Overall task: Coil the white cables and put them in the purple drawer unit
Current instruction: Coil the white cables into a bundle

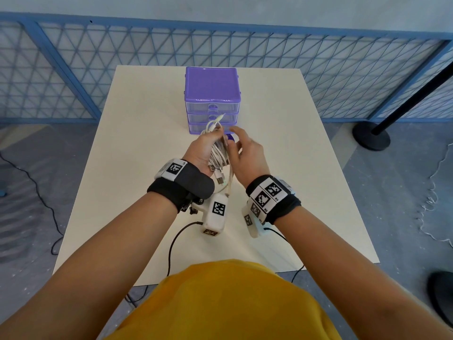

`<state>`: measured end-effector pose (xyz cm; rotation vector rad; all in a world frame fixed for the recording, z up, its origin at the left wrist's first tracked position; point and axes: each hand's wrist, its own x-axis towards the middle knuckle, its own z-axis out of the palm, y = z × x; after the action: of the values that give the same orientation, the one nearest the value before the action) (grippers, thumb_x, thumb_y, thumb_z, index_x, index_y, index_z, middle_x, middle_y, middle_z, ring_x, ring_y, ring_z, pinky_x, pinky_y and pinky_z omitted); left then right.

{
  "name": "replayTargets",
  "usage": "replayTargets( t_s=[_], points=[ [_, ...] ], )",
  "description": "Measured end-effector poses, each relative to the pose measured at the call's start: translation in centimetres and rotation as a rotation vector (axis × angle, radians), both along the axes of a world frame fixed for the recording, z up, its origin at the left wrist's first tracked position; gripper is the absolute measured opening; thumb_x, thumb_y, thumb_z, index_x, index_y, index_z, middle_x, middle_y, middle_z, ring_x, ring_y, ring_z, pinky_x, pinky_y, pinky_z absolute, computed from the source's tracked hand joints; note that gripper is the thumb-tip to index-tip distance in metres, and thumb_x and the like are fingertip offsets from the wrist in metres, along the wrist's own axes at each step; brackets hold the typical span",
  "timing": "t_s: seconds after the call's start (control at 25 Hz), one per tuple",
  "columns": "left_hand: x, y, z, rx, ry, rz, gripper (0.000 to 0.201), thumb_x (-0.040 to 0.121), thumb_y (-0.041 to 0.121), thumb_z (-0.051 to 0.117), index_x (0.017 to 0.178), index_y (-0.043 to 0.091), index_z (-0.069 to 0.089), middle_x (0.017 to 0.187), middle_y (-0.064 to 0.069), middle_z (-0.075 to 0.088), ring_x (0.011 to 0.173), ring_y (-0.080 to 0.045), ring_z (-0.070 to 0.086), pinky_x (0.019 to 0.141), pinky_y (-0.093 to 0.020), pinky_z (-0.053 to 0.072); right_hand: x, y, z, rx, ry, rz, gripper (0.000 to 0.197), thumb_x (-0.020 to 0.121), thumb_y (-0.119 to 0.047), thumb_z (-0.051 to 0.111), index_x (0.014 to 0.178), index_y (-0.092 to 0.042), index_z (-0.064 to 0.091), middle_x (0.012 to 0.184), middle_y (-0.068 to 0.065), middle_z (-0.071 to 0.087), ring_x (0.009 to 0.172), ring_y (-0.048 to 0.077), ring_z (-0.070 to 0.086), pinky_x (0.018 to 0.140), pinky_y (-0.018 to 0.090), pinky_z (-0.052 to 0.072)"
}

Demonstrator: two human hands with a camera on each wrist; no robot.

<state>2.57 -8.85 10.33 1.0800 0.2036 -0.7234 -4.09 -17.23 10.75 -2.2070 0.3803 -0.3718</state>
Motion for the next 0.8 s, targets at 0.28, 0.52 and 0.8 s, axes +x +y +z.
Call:
replayTargets(
  t_s=[0.28, 0.52, 0.8],
  points=[
    [-0.6, 0.3, -0.7, 0.208, -0.21, -0.203, 0.022, 0.081, -0.004, 0.049, 0.086, 0.015, 0.059, 0.079, -0.008, 0.057, 0.065, -0.018, 0.056, 0.058, -0.028, 0.051, 1.9, -2.2, 0.9, -0.149, -0.064, 0.179, 0.02, 0.086, -0.009, 0.052, 0.1, -0.008, 0.066, 0.109, 0.019, 0.054, 0.092, 0.024, 0.053, 0.086, 0.026, 0.042],
    [-0.8, 0.6, -0.4, 0.319, -0.317, -0.284, 0.025, 0.08, -0.008, 0.048, 0.08, 0.016, 0.056, 0.077, -0.009, 0.053, 0.063, -0.02, 0.053, 0.06, -0.027, 0.052, 2.6, -2.9, 2.1, 0.059, 0.147, 0.215, 0.015, 0.084, -0.008, 0.05, 0.087, -0.005, 0.065, 0.088, 0.004, 0.059, 0.081, 0.016, 0.053, 0.067, 0.008, 0.041],
    [-0.3, 0.3, -0.5, 0.407, -0.37, -0.282, 0.023, 0.074, -0.006, 0.053, 0.079, 0.015, 0.058, 0.077, -0.011, 0.059, 0.068, -0.025, 0.057, 0.069, -0.035, 0.05, 2.4, -2.1, 2.2, -0.264, 0.179, 0.204, 0.016, 0.085, 0.002, 0.036, 0.093, 0.0, 0.05, 0.09, 0.02, 0.057, 0.078, 0.032, 0.053, 0.067, 0.033, 0.039]
  ],
)
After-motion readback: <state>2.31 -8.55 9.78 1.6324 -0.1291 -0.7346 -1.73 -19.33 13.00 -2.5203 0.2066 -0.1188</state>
